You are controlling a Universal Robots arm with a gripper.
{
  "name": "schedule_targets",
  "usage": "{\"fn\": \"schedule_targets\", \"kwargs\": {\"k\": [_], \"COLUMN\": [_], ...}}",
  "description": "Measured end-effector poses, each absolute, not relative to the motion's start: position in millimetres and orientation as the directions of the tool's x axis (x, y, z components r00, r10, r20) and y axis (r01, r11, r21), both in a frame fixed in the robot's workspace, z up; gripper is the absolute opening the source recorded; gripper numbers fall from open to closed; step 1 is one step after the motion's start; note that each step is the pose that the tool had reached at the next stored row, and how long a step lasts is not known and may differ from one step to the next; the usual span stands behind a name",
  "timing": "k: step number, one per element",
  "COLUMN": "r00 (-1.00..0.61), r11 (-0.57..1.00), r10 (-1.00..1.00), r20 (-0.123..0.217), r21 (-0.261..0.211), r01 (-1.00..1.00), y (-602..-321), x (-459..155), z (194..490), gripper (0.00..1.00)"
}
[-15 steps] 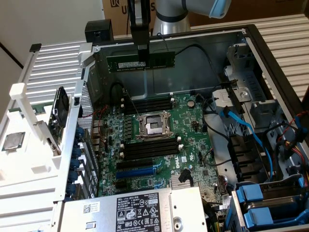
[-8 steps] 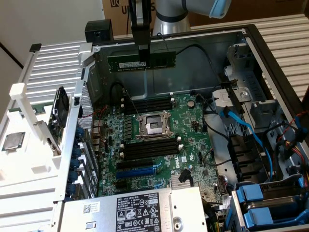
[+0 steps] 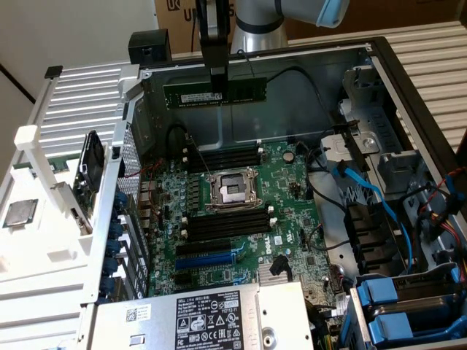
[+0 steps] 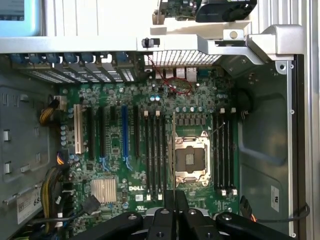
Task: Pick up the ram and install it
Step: 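Insert the ram into the slot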
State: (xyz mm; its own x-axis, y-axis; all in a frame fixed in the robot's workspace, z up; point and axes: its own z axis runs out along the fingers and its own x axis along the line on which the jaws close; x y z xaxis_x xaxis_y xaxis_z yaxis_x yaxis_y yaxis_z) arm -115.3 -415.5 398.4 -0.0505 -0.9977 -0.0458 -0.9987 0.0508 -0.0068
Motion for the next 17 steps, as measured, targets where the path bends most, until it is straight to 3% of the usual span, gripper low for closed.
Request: {"fn": "schedule_targets", "kwargs": {"k": [8, 11, 17], "r00": [-0.05, -0.05, -0.049], "r11": [0.051, 0.05, 0.049], "r10": [-0.998, -0.999, -0.999], "r20": [-0.046, -0.007, -0.007], "r21": [-0.007, -0.008, -0.008], "r01": [-0.999, -0.999, -0.999], "y": [-415.5, -407.1, -407.2], "x": [-114.4, -114.3, -114.4], "z": [398.3, 396.7, 394.7], "gripper": [0.13, 0.13, 0.13]}}
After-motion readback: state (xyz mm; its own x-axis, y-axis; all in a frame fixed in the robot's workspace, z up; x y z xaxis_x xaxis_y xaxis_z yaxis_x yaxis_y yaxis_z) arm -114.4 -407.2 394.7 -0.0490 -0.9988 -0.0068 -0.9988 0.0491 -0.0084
